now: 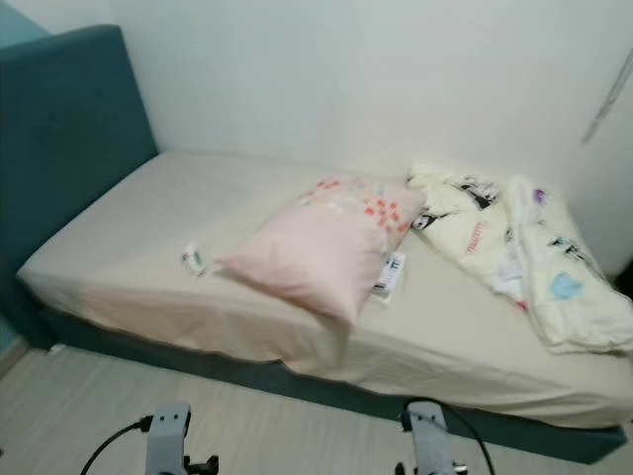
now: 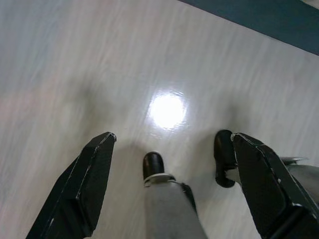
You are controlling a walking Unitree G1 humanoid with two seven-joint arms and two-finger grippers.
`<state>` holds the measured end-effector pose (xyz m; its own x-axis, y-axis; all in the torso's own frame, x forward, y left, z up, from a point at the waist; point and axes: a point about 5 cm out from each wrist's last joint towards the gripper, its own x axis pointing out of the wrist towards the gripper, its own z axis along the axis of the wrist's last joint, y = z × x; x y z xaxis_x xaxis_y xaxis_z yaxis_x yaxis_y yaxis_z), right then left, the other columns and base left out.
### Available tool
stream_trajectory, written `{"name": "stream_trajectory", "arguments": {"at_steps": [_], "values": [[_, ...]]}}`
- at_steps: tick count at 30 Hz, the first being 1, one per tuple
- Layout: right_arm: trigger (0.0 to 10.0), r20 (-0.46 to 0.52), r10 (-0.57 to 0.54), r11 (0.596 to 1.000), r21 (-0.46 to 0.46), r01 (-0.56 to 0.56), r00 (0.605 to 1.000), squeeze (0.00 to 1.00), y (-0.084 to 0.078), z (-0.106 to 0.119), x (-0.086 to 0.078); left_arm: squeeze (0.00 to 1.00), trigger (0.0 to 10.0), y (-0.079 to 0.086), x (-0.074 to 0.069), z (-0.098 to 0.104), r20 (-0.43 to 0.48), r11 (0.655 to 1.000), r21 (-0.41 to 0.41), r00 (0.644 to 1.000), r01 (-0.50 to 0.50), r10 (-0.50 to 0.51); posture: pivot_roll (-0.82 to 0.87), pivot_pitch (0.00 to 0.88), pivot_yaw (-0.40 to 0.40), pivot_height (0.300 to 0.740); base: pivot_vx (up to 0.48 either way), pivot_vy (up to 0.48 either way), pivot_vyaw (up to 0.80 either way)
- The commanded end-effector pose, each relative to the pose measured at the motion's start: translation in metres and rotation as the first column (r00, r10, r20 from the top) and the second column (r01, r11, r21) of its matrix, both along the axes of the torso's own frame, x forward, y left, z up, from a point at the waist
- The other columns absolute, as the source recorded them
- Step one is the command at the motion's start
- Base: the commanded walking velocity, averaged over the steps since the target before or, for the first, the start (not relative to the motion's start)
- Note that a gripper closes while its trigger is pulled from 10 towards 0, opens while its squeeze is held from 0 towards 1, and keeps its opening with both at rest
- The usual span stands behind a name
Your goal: Clean up the room
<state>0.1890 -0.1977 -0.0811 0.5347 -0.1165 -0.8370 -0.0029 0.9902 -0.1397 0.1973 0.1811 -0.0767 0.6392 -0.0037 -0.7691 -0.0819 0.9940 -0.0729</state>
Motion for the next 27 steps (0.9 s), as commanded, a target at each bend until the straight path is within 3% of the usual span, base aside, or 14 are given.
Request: {"name": "stream_trajectory", "arguments": {"at_steps": [1, 9, 13, 17, 27], "values": [[10.0, 0.002, -0.010, 1.000, -0.004, 0.010, 1.000, 0.00, -0.0038, 0.0001, -0.0011, 0.00, 10.0, 0.0022, -0.0002, 0.0000, -0.005, 1.000, 0.003, 1.000, -0.007, 0.007, 0.00, 0.013, -0.030, 0.740, 0.000, 0.000, 0.00], [10.0, 0.017, 0.038, 0.999, -0.009, -0.038, 0.999, 0.00, -0.0021, 0.0012, 0.0011, 0.00, 10.0, 0.0031, -0.0004, 0.0001, -0.002, 1.000, -0.005, 1.000, -0.012, 0.012, 0.00, 0.013, -0.030, 0.740, 0.000, 0.000, 0.00], [10.0, 0.027, 0.111, 0.993, -0.037, -0.110, 0.993, 0.00, -0.0002, 0.0026, 0.0038, 0.00, 10.0, 0.0046, -0.0010, -0.0001, -0.004, 1.000, -0.005, 1.000, -0.017, 0.017, 0.00, 0.001, -0.033, 0.740, 0.305, 0.000, 0.00], [10.0, 0.033, 0.116, 0.993, -0.032, -0.115, 0.993, 0.00, 0.0008, 0.0027, 0.0039, 0.00, 10.0, 0.0051, -0.0011, 0.0000, -0.004, 1.000, -0.004, 1.000, -0.015, 0.015, 0.00, 0.001, -0.033, 0.740, 0.311, 0.000, 0.00], [10.0, 0.031, 0.113, 0.993, -0.035, -0.112, 0.993, 0.00, 0.0001, 0.0020, 0.0022, 0.00, 10.0, 0.0047, -0.0006, 0.0002, -0.003, 1.000, -0.014, 1.000, -0.009, 0.009, 0.00, 0.001, -0.033, 0.740, 0.313, 0.000, 0.56]]}}
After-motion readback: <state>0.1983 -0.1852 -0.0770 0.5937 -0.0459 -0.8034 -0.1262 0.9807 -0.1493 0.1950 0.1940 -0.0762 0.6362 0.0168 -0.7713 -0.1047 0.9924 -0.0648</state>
